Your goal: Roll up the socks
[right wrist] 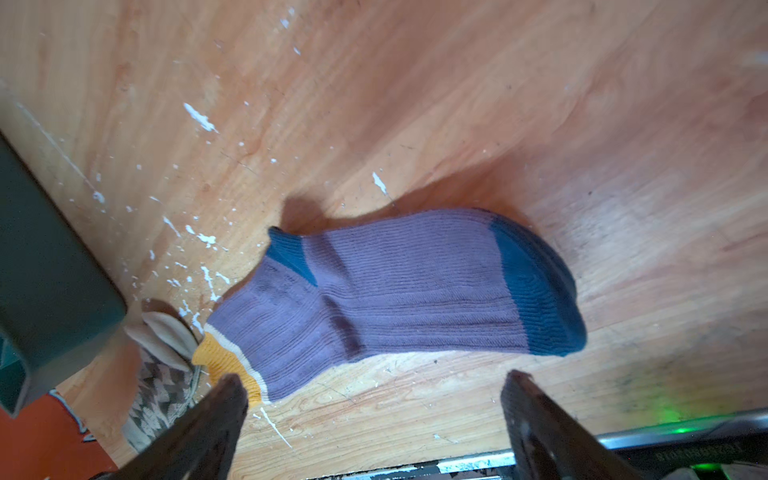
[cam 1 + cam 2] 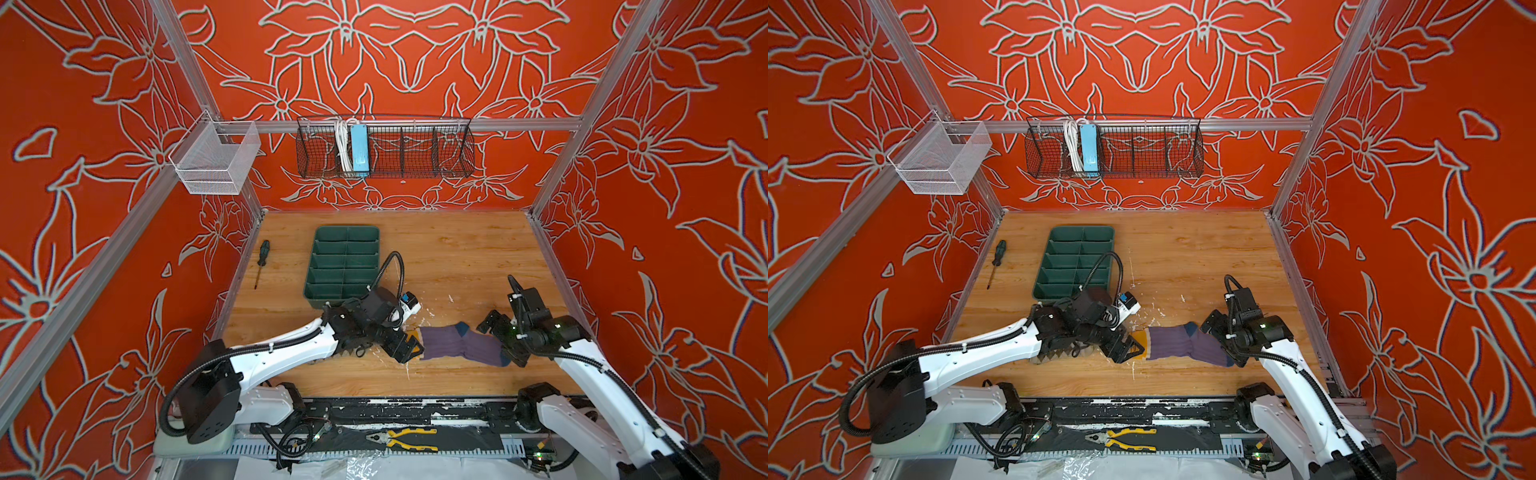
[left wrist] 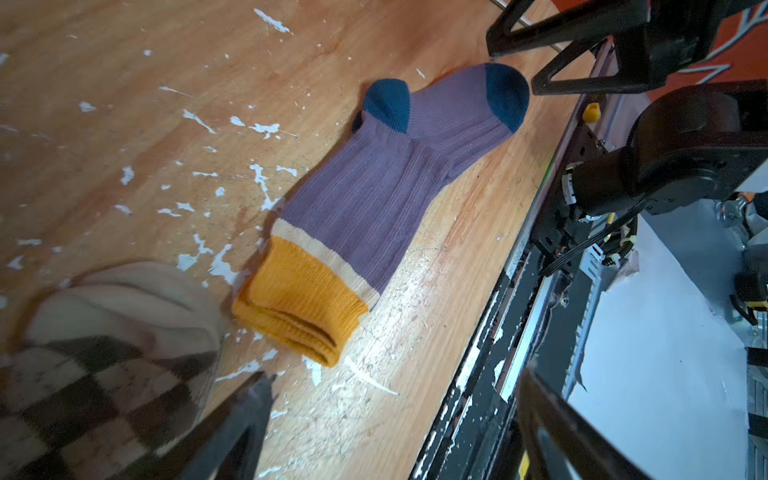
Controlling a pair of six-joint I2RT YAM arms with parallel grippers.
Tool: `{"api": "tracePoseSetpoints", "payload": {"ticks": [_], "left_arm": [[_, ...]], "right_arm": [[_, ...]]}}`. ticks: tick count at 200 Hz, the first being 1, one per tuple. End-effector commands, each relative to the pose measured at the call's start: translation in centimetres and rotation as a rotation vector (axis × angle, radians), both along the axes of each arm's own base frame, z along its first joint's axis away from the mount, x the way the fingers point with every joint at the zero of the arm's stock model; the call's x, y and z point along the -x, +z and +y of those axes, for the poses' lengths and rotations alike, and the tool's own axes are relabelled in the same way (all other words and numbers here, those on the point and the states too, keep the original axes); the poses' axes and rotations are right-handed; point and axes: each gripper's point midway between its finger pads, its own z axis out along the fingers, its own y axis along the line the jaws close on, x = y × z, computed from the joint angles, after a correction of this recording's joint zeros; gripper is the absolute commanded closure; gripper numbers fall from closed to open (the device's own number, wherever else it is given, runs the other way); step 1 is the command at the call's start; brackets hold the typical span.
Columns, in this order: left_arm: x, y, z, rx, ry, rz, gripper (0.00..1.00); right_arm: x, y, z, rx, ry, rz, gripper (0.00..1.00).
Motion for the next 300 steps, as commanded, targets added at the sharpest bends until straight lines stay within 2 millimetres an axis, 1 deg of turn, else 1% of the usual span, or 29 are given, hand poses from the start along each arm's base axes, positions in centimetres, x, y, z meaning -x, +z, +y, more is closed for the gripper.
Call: {"api": "tracePoseSetpoints", "payload": {"ticks": [1, 18, 31, 52, 73, 117, 152, 174, 191, 217, 238, 254, 272, 286, 300], "left_arm": [[-1.0, -0.6, -1.0, 0.007, 0.036, -0.006, 0.11], [-1.6, -1.2, -0.9, -0.021, 0.062, -0.009, 0.11], [-2.1, -0.9, -0.9, -0.025, 0.080, -0.029, 0.11], [-3.0, 0.2, -0.4, -0.017, 0.121, -0.084, 0.10], [-4.0, 1.4, 0.5, -0.026, 0.172, -0.155, 0.09], [-5.3, 4.1, 2.0, -0.027, 0.239, -0.285, 0.07], [-5.9, 5.0, 2.7, -0.043, 0.256, -0.335, 0.06], [-6.0, 5.5, 2.9, -0.044, 0.260, -0.353, 0.05], [-6.1, 6.0, 3.1, -0.045, 0.261, -0.368, 0.05], [-6.2, 6.7, 3.6, -0.057, 0.258, -0.397, 0.04], [-6.0, 7.2, 4.0, -0.066, 0.241, -0.423, 0.04], [-5.4, 7.3, 4.2, -0.067, 0.197, -0.439, 0.03], [-4.3, 7.2, 4.3, -0.065, 0.118, -0.463, 0.03], [-3.4, 7.2, 4.5, -0.063, 0.053, -0.501, 0.03], [-2.8, 7.1, 4.9, -0.069, -0.002, -0.551, 0.04]], "right_arm": [[-0.1, -0.9, 0.1, -0.022, -0.034, 0.020, 0.02], [-0.3, -1.5, 0.1, -0.020, -0.028, 0.025, 0.02], [-0.6, -1.9, 0.0, -0.012, -0.024, 0.027, 0.02], [-0.9, -2.7, -0.2, 0.004, -0.014, 0.043, 0.02], [-1.1, -3.6, -0.4, 0.023, -0.003, 0.062, 0.02], [-2.4, -5.1, -0.1, 0.024, 0.045, 0.060, 0.02], [-3.5, -6.5, -0.2, 0.061, 0.109, 0.075, 0.02], [-4.6, -6.9, -0.7, 0.122, 0.169, 0.086, 0.02], [-6.5, -6.8, -0.6, 0.146, 0.230, 0.068, 0.02], [-10.2, -6.5, 0.8, 0.130, 0.329, 0.031, 0.02], [-13.1, -7.2, 1.9, 0.112, 0.393, 0.023, 0.02], [-15.6, -7.7, 2.7, 0.104, 0.431, 0.013, 0.02], [-18.4, -8.2, 4.1, 0.083, 0.493, -0.006, 0.02], [-20.7, -8.3, 5.6, 0.072, 0.560, -0.030, 0.02], [-22.4, -8.5, 7.1, 0.072, 0.639, -0.040, 0.02]]}}
